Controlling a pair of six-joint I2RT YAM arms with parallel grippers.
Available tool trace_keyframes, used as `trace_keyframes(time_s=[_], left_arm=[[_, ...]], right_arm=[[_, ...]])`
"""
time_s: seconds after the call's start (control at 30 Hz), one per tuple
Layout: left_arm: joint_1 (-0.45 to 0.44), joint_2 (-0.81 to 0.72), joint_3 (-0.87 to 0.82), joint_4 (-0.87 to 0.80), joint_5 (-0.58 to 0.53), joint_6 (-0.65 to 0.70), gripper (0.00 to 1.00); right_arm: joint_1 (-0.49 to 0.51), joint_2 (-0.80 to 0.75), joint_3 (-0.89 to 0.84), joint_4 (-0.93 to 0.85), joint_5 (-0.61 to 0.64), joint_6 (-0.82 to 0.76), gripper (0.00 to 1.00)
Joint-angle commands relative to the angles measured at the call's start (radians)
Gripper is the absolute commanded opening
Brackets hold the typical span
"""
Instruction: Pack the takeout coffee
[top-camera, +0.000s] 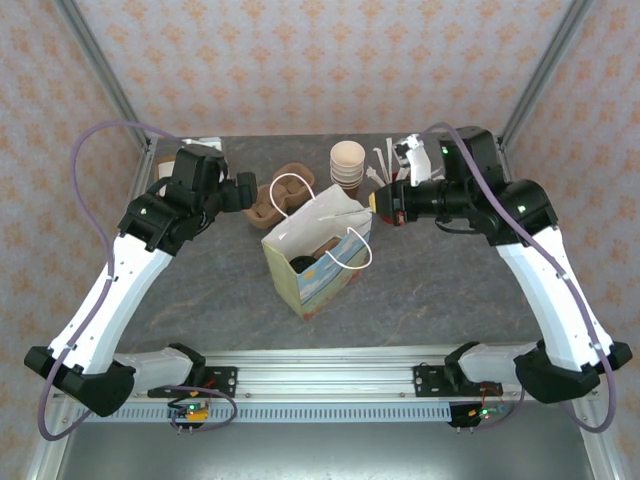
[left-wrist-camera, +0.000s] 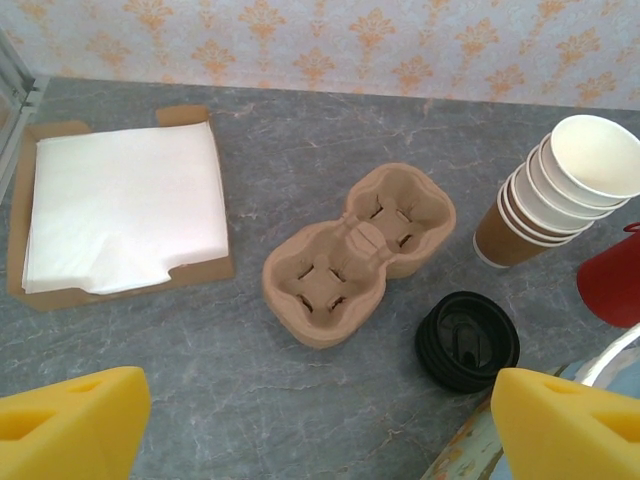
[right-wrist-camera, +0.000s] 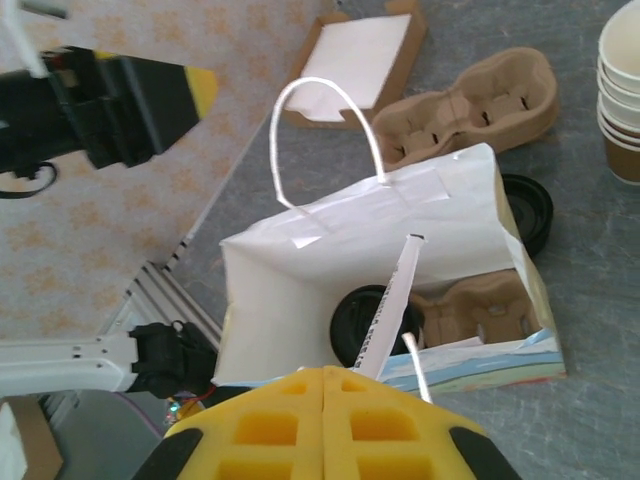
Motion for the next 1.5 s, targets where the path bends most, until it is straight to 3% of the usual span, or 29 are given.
trace_keyframes(time_s=[0.0,0.13,0.3,0.47,0.67,0.8,0.9,1.03,1.47], left_arm=[[0.014,0.005,-0.014,-0.005,-0.035,0.012,0.89],[0.020,0.010,-0.024,0.001,-0.036,0.012,0.89],[0.053,0.013,-0.044,0.006,-0.042,0.010,0.89],[0.130,0.001,-0.105,0.049,-0.028,-0.041,0.89],[0.311,0.049,-0.207,0.135,0.101,-0.146,0.88],[0.405,0.137,-0.219,0.176,0.138,-0.166,0.88],[0.480,0.224,-0.200,0.194,0.151,-0.169,0.86],[0.564,0.360,-0.159,0.219,0.170,-0.168,0.83],[0.632,0.817,0.218,0.074,0.185,-0.034,0.82]], right_arm=[[0.031,0.085,0.008,0.015,0.087,0.004,0.10],[0.064,0.188,0.030,0.058,0.107,0.011,0.16],[0.073,0.243,0.059,0.047,0.145,-0.004,0.37],[0.068,0.139,0.029,0.121,0.276,0.001,0.49],[0.068,-0.085,-0.267,0.490,0.359,0.014,0.54],[0.069,-0.153,-0.399,0.615,0.377,-0.007,0.57],[0.068,-0.159,-0.441,0.623,0.449,-0.009,0.65],[0.069,-0.167,-0.486,0.639,0.519,-0.006,0.67],[0.062,-0.209,-0.562,0.705,0.553,-0.014,0.68]])
